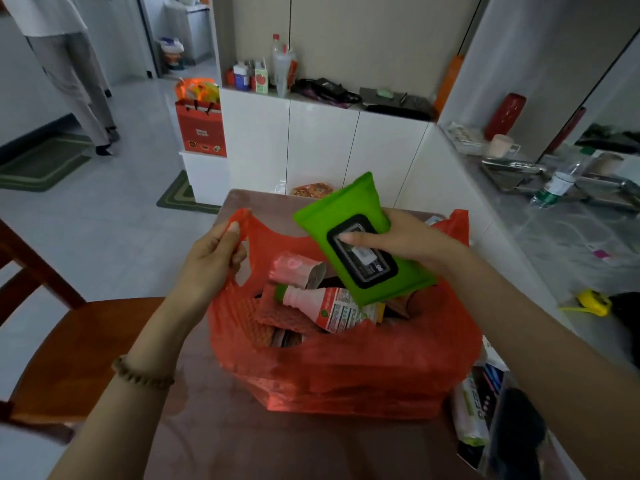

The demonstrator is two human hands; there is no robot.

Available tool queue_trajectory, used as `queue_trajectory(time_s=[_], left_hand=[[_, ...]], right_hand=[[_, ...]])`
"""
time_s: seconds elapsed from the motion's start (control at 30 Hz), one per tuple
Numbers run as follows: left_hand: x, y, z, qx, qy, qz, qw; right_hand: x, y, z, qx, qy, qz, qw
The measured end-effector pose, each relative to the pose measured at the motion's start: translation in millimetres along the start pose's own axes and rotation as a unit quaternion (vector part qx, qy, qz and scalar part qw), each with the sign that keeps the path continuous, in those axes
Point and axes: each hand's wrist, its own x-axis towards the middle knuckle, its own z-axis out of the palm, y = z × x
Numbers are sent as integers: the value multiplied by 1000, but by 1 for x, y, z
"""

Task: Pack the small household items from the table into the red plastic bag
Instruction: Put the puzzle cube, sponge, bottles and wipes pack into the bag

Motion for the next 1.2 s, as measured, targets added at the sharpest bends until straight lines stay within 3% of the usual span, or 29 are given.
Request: queue_trajectory(time_s=[0.13,0.27,0.37,0.5,0.6,0.77,0.87,0.97,1.03,1.2], left_hand=[[9,0,-7,-66,-8,-17,998],[7,-1,-13,-70,-28,-17,997],[-2,0,-9,-62,-43,-25,997],[-10,-1,-4,-57,-67,-13,996],[-11,1,-4,-76,-63,-15,995],[-12,-1,2,-57,-67,-16,996],[-18,0,13,13,-36,-4,999],[-29,0,20,271,58,37,960],[-38,-1,30,362,115,80,921],[-69,8,94,343,99,270,894]], right_hand=[[33,-1,49,22,-67,-22,997],[53,16,73,-110,-190,6,976],[58,21,82,-154,-210,5,965],[68,23,106,-195,-147,-63,968],[70,25,107,-143,-85,-72,983],[32,35,78,100,-29,-29,994],[-2,46,62,178,10,-12,984],[-43,58,45,212,33,-16,977],[-73,71,32,241,49,-18,969],[-154,120,-13,291,116,-14,949]])
